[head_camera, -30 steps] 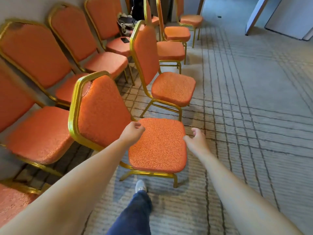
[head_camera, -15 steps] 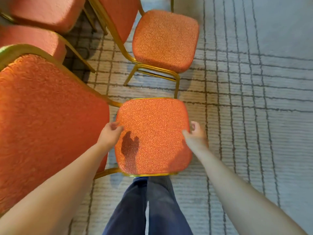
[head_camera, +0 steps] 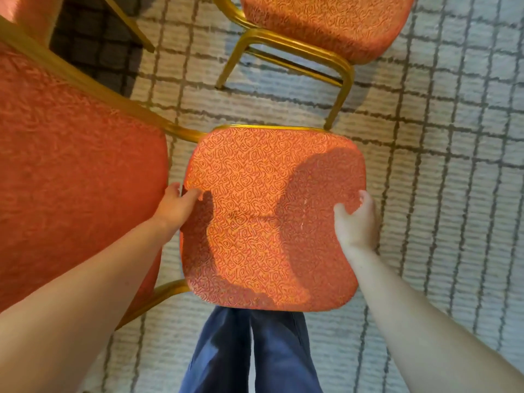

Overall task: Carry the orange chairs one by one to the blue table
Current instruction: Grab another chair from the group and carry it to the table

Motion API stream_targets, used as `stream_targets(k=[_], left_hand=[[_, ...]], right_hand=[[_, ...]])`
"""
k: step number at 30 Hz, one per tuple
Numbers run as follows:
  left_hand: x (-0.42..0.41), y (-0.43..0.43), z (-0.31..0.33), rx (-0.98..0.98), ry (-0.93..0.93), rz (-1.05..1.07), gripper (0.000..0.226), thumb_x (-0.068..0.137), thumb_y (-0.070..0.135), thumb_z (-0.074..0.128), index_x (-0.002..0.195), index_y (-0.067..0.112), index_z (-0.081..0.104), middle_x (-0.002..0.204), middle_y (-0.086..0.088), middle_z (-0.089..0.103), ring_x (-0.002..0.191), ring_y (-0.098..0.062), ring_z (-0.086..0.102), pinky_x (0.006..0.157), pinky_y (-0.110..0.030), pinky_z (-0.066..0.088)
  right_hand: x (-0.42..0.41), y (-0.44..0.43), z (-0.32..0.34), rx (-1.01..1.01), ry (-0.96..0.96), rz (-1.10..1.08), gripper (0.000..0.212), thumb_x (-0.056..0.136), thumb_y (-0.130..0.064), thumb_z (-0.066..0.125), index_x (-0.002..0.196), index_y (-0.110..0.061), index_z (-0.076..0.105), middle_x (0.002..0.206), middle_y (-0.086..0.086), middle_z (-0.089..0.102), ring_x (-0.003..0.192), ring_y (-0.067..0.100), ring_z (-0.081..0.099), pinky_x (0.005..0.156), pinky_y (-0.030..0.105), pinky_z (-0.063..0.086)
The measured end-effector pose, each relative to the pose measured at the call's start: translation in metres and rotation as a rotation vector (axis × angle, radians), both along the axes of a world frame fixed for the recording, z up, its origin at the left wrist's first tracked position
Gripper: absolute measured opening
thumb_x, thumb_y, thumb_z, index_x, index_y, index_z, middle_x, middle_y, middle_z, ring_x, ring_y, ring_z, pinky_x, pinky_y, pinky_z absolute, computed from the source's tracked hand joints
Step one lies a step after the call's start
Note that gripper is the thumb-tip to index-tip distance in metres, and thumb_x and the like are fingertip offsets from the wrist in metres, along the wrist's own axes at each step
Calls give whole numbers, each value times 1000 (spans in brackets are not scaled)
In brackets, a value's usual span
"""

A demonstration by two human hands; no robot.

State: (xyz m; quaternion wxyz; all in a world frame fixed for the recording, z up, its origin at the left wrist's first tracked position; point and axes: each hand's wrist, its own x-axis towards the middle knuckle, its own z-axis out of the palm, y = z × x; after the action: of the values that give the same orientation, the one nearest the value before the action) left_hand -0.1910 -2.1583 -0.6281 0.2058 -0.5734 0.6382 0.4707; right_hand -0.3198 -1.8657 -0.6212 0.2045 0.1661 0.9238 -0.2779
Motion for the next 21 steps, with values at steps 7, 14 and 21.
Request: stream_targets(k=[7, 14, 21], left_hand=[[-17, -6, -47, -108, 15, 117, 65, 99, 51, 40, 143, 3, 41, 145, -17, 44, 132, -31, 44, 105, -33, 34], [-23, -15, -67, -120, -37, 181, 83, 93, 69, 24, 138, 4, 49, 141, -20, 49, 129, -34, 47, 109, -39, 36], [-17, -15, -82, -37, -17, 308, 94, 78, 85, 33, 135, 13, 55, 132, -5, 57, 117, -22, 54, 101, -33, 38]], right_hand=[[-22, 8, -36, -54, 21, -7, 70, 90, -38, 65, 146, -6, 38, 143, 16, 49, 131, 29, 48, 109, 35, 36], [-39, 28, -53, -197, -176, -139, 54, 79, -61, 69, 113, -20, 62, 111, 2, 70, 105, 23, 65, 98, 38, 49], [-44, 41, -60, -368, -359, -263, 56, 60, -69, 78, 94, -25, 69, 99, -6, 74, 95, 14, 69, 95, 37, 53]])
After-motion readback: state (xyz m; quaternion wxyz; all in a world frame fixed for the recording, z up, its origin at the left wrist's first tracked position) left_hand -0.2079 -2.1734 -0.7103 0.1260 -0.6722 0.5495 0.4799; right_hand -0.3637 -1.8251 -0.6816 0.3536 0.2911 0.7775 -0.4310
